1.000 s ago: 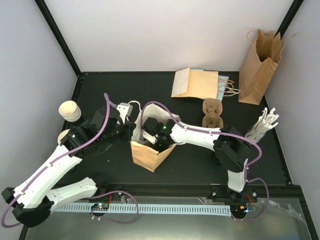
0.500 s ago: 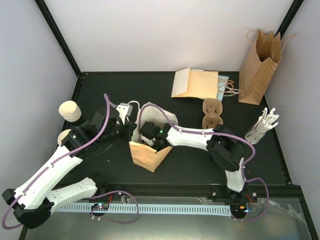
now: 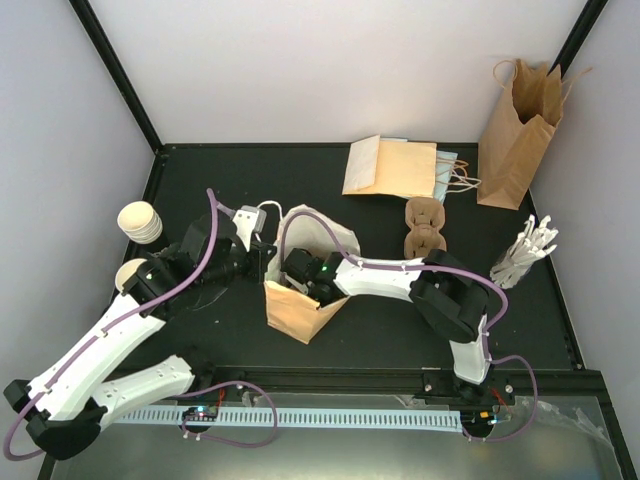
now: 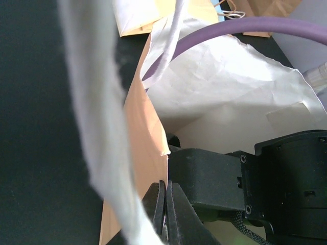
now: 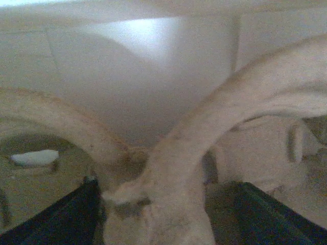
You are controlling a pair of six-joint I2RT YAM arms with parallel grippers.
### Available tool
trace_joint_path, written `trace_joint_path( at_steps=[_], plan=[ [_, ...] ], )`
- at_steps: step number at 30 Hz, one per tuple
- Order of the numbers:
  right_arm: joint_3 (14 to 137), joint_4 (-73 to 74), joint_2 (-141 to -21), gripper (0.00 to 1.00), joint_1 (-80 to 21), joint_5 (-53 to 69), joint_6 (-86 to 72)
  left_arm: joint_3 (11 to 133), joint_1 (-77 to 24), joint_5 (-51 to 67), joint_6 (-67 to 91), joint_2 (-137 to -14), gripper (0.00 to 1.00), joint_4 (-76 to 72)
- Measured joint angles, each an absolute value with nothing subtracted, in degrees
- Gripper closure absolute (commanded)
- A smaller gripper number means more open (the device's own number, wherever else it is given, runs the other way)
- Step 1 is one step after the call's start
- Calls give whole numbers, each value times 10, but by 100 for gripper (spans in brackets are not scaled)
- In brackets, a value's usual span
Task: Pack the takeout coffee
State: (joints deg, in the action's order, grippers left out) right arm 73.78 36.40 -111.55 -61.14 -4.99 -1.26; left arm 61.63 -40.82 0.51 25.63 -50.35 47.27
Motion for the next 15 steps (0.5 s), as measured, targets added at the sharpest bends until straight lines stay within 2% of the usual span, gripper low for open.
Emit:
trace_joint_path(
  at_steps=[5,15],
  plan=[
    [735,366,-1110,0,-611,-59,-10,607,-408,10,256,-501,98,456],
    [735,387,-1082,0,-610,-64,-8,599,-408,27,251,-495,98,445]
  ],
)
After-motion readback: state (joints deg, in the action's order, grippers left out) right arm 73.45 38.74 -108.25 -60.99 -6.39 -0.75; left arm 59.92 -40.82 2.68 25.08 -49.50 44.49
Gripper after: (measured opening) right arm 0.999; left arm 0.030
